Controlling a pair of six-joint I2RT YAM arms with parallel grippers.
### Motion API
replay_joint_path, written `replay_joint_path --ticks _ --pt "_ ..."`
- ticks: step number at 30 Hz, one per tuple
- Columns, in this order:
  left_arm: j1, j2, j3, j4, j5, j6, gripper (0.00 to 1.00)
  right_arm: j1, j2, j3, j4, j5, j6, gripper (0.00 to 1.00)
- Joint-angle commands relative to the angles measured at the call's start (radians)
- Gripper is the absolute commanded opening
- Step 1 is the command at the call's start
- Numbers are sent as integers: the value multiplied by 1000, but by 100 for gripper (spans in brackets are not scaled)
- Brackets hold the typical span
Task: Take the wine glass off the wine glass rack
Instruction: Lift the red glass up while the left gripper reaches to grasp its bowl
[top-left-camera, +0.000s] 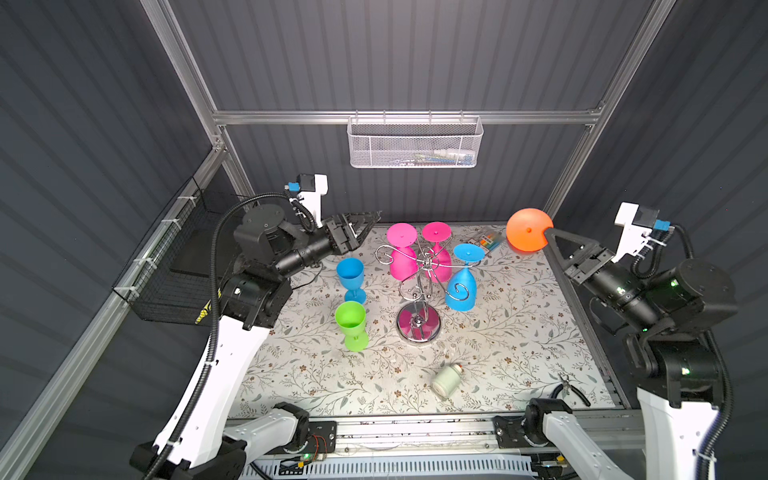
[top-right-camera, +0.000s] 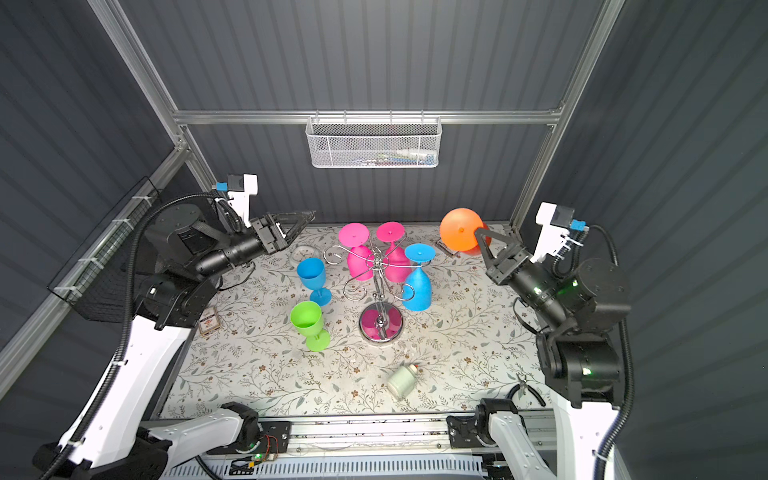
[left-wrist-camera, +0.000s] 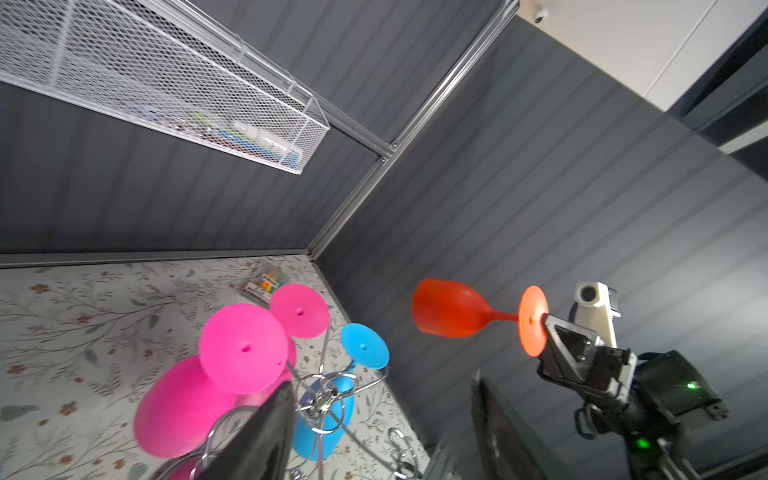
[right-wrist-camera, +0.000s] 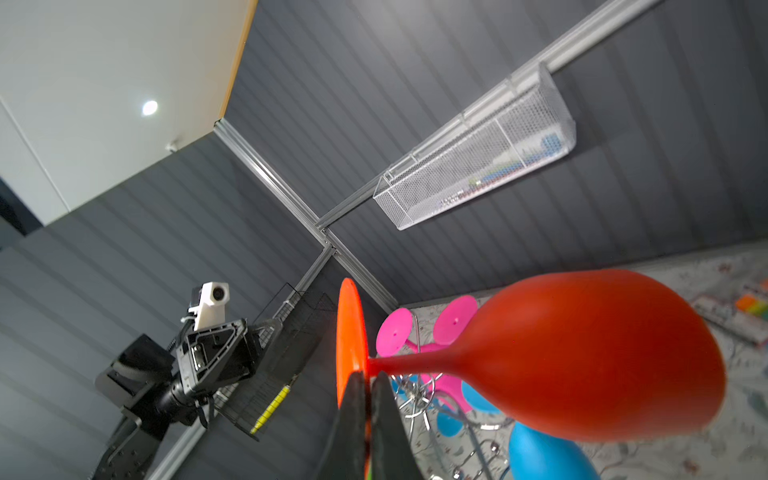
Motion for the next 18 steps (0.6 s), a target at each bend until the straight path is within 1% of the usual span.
replay_joint_path --ticks 1,2,5,9,11,15,18 --pt "-10 38 -22 218 116 -165 70 2 10 -22 269 -123 -180 0" --pt "-23 50 -17 234 117 -172 70 4 11 -33 311 -142 -204 0" --pt "-91 89 22 227 113 -141 72 16 7 -78 434 -199 -293 0" --pt "-188 164 78 232 131 -125 74 62 22 -114 518 -283 -393 0" --pt "-217 192 87 254 142 -134 74 111 23 -125 514 -300 -472 0" --pt "-263 220 92 303 147 -138 75 214 27 -130 423 -317 -692 0" --pt "-292 235 96 336 158 -138 76 263 32 -143 389 -328 -799 0"
